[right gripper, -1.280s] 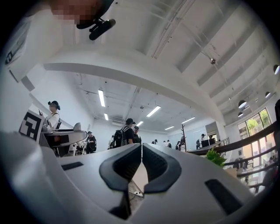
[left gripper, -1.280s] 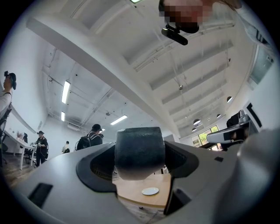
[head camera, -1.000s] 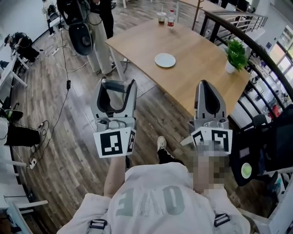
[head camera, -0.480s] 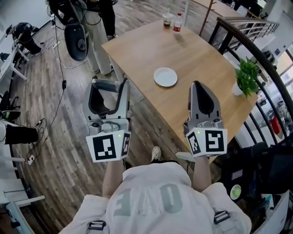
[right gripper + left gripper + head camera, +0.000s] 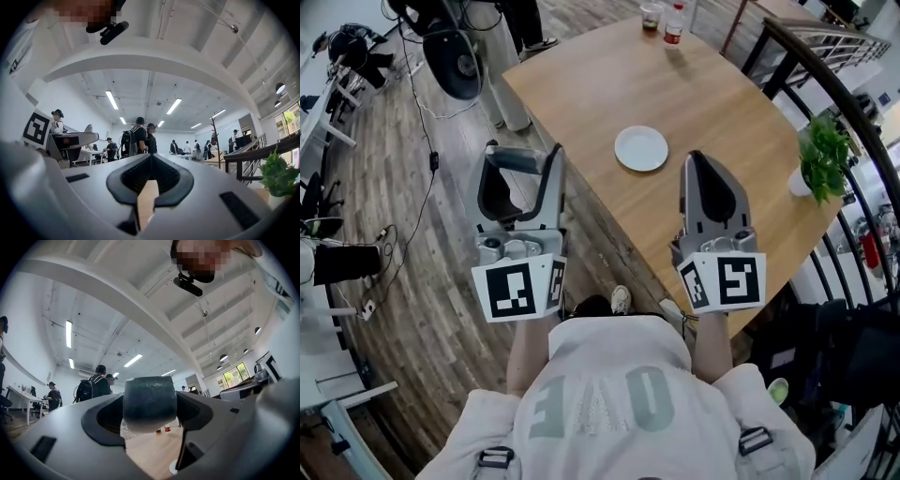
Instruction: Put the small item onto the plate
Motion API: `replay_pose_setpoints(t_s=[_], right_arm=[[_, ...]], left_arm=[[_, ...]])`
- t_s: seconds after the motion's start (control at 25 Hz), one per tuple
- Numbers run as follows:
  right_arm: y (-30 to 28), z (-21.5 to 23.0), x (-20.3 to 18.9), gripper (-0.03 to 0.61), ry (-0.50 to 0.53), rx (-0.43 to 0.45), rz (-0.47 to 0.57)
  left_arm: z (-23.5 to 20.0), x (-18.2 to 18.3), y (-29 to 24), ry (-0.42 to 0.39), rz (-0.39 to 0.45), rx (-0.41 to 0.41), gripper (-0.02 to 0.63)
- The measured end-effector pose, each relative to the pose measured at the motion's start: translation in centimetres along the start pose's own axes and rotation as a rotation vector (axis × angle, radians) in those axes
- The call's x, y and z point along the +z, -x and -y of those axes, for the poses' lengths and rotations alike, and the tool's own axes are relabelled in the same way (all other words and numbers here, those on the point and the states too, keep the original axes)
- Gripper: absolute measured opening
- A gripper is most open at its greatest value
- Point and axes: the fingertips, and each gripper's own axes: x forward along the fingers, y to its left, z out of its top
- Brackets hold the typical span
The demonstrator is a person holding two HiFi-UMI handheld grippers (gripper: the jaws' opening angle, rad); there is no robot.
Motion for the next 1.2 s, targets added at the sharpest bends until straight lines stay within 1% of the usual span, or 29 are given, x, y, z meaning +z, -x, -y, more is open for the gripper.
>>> replay_pose_setpoints(t_s=[0.2,0.48,0.72,0.96,1.2], right_arm=[[-0.1,0.6,0.4,0.023,-0.021,-0.023,0.016],[-1.1,1.4,-0.2,0.023,-0.008,-0.07,-0.01],[-2.2,1.9,0.8,0.023,0.01,-0.091,0.003],[-3.6,3.2,-0.1,0.023,0.017,-0.107,-0.005],[-5.5,4.8,-1.5,0.023,0.002,-0.117,-0.025]], left_arm=[[0.5,0.0,-1.1,-0.001,-0.01,-0.026,0.324],[1.5,-1.2,-3.9,0.043,-0.003,-0.087,0.324],[2.1,-1.7,-6.8,0.08,0.009,-0.132,0.324],[2.7,-2.7,-8.7,0.08,0.006,-0.158,0.324],[3.2,-4.5,-11.0,0.072,-0.023,-0.177,0.324]])
